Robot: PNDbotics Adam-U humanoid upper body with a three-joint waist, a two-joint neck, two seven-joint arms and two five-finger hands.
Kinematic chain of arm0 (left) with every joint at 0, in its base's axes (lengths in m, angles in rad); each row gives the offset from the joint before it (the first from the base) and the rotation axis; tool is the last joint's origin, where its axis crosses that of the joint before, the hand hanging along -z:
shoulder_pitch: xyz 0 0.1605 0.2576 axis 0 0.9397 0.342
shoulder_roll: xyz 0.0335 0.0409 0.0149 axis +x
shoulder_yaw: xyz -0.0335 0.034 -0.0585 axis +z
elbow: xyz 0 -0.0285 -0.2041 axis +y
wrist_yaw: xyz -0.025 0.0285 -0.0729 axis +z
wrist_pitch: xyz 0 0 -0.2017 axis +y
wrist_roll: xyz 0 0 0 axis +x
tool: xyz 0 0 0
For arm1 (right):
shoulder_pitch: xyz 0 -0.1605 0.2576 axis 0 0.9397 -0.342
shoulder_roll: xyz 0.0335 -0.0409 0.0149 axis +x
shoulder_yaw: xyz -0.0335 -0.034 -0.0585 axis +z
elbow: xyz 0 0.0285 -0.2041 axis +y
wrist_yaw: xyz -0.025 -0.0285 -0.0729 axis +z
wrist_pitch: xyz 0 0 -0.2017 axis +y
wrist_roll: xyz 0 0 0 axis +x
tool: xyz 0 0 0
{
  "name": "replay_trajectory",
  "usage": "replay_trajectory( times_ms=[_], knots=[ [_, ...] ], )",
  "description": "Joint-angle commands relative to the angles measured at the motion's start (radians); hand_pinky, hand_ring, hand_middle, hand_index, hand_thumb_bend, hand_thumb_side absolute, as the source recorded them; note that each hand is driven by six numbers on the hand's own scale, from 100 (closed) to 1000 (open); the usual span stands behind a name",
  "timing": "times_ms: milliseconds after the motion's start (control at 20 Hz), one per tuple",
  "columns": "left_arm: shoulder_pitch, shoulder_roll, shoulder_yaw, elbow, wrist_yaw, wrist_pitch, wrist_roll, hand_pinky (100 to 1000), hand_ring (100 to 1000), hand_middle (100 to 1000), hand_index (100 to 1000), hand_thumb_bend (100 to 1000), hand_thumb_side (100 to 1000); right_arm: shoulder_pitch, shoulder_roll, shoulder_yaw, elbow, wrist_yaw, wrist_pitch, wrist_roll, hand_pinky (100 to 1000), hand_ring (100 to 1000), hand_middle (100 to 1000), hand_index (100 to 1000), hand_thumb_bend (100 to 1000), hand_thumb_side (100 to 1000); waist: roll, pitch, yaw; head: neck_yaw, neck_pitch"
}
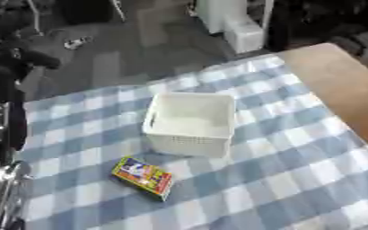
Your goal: Pick up objects on the table and place them in the box.
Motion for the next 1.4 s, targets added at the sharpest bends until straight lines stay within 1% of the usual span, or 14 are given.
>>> replay_trajectory(
  times_ms=[50, 300, 500, 550, 600, 700, 800, 900, 950, 1000, 1050, 1150, 1300, 1400],
  knots=[
    [-0.015, 0.009, 0.002, -0.007, -0.005, 0.0, -0.007, 564, 503, 764, 833, 474, 751, -0.009, -0.029, -0.005, -0.013, 0.006, -0.001, 0.009, 418, 356, 400, 594, 100, 1000, -0.006, -0.006, 0.0, 0.002, 0.001],
    [-0.013, 0.011, 0.002, -0.006, -0.01, 0.002, -0.017, 563, 504, 765, 832, 473, 753, -0.01, -0.029, -0.005, -0.013, 0.003, 0.004, 0.015, 418, 356, 400, 594, 100, 1000, -0.006, -0.008, 0.0, 0.002, 0.005],
    [-0.013, 0.013, 0.002, -0.002, -0.015, 0.003, -0.025, 559, 501, 762, 827, 470, 749, -0.012, -0.03, -0.008, -0.013, 0.0, 0.006, 0.016, 419, 357, 400, 594, 100, 1000, -0.006, -0.008, -0.003, -0.001, 0.002],
    [-0.012, 0.014, 0.001, 0.0, -0.019, 0.003, -0.03, 529, 496, 754, 821, 459, 734, -0.012, -0.031, -0.009, -0.013, -0.001, 0.007, 0.014, 419, 357, 400, 594, 100, 1000, -0.006, -0.008, -0.006, -0.005, -0.001],
    [-0.011, 0.017, 0.002, 0.002, -0.028, -0.001, -0.037, 513, 491, 749, 812, 467, 748, -0.014, -0.032, -0.01, -0.013, -0.003, 0.008, 0.012, 419, 357, 400, 594, 100, 1000, -0.006, -0.008, -0.008, -0.011, -0.005],
    [-0.009, 0.021, 0.004, 0.015, -0.056, -0.008, -0.059, 512, 491, 752, 805, 474, 745, -0.017, -0.032, -0.013, -0.013, -0.006, 0.013, 0.008, 419, 357, 400, 594, 100, 1000, -0.006, -0.009, -0.018, -0.024, -0.013],
    [-0.01, 0.033, 0.002, 0.033, -0.101, -0.023, -0.108, 529, 499, 756, 775, 494, 735, -0.02, -0.031, -0.017, -0.013, -0.007, 0.02, 0.002, 419, 356, 400, 594, 100, 1000, -0.006, -0.008, -0.029, -0.052, -0.026],
    [-0.01, 0.05, 0.006, 0.062, -0.154, -0.053, -0.168, 528, 502, 755, 754, 494, 737, -0.022, -0.031, -0.019, -0.013, -0.007, 0.028, -0.002, 420, 355, 400, 595, 100, 1000, -0.005, -0.008, -0.036, -0.073, -0.034],
    [-0.012, 0.071, 0.006, 0.082, -0.18, -0.076, -0.2, 499, 508, 752, 718, 489, 742, -0.023, -0.032, -0.02, -0.013, -0.007, 0.033, -0.004, 420, 355, 400, 595, 100, 1000, -0.003, -0.009, -0.039, -0.08, -0.034],
    [-0.015, 0.094, 0.005, 0.108, -0.204, -0.107, -0.23, 503, 507, 753, 729, 489, 741, -0.024, -0.034, -0.02, -0.013, -0.008, 0.036, -0.006, 420, 355, 400, 595, 100, 1000, -0.002, -0.011, -0.041, -0.084, -0.034],
    [-0.019, 0.108, 0.006, 0.131, -0.218, -0.135, -0.249, 507, 515, 750, 690, 498, 741, -0.024, -0.035, -0.021, -0.013, -0.009, 0.038, -0.006, 421, 355, 400, 595, 100, 1000, -0.001, -0.012, -0.042, -0.086, -0.035],
    [-0.035, 0.172, -0.004, 0.194, -0.258, -0.208, -0.295, 519, 523, 746, 661, 506, 741, -0.026, -0.038, -0.02, -0.013, -0.012, 0.042, -0.007, 421, 355, 401, 595, 100, 1000, 0.002, -0.014, -0.045, -0.088, -0.038],
    [-0.06, 0.234, -0.013, 0.296, -0.296, -0.3, -0.331, 526, 525, 744, 657, 510, 744, -0.026, -0.043, -0.019, -0.013, -0.016, 0.046, -0.002, 422, 355, 401, 596, 100, 1000, 0.005, -0.015, -0.049, -0.088, -0.039],
    [-0.072, 0.259, -0.015, 0.347, -0.311, -0.337, -0.339, 533, 529, 743, 654, 520, 742, -0.027, -0.044, -0.019, -0.013, -0.019, 0.047, 0.001, 422, 356, 401, 596, 100, 1000, 0.007, -0.016, -0.051, -0.087, -0.04]
  ],
)
